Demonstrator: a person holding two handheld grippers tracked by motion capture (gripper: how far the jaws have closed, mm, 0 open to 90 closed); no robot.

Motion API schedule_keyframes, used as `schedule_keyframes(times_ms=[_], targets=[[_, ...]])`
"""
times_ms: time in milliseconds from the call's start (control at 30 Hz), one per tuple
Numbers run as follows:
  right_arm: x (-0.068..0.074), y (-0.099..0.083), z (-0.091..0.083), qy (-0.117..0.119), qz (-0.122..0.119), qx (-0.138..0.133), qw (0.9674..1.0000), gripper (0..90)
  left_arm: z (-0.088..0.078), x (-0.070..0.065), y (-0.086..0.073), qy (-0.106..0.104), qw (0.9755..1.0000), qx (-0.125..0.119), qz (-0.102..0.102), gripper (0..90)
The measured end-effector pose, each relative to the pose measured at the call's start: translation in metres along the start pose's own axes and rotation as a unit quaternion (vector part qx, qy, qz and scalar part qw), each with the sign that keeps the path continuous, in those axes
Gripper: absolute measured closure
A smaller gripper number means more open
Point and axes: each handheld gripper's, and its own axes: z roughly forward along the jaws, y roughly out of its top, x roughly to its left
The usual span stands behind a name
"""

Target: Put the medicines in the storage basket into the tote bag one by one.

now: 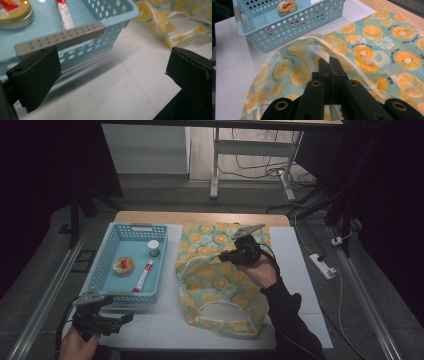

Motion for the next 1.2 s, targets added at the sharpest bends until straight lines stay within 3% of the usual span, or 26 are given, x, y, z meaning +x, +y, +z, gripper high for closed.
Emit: schedule_keyframes(times_ms=[367,567,767,1200], targets=[[-0.002,0.000,-0.001,0.000,0.001,-0.004,1.0000,90.0,-0.004,0.004,0.019,0.016,0.9997,-0.008,0.016,0.7],[-0.003,0.000,-0.001,-0.002,-0.001,-0.003,1.0000,90.0,0.003,0.012,0.030,0.021,0.9997,-0.001,0.014,0.3],[-0.004,-0.001,0.000,0.000,0.002,-0.002,1.0000,90.0,0.010,0.018,0.042,0.035,0.9989,0.004,0.030,0.3],[-0.003,0.000,0.001,0.000,0.001,-0.003,1.0000,90.0,0.023,0.043,0.058,0.042,0.9990,-0.010,0.006,0.3]])
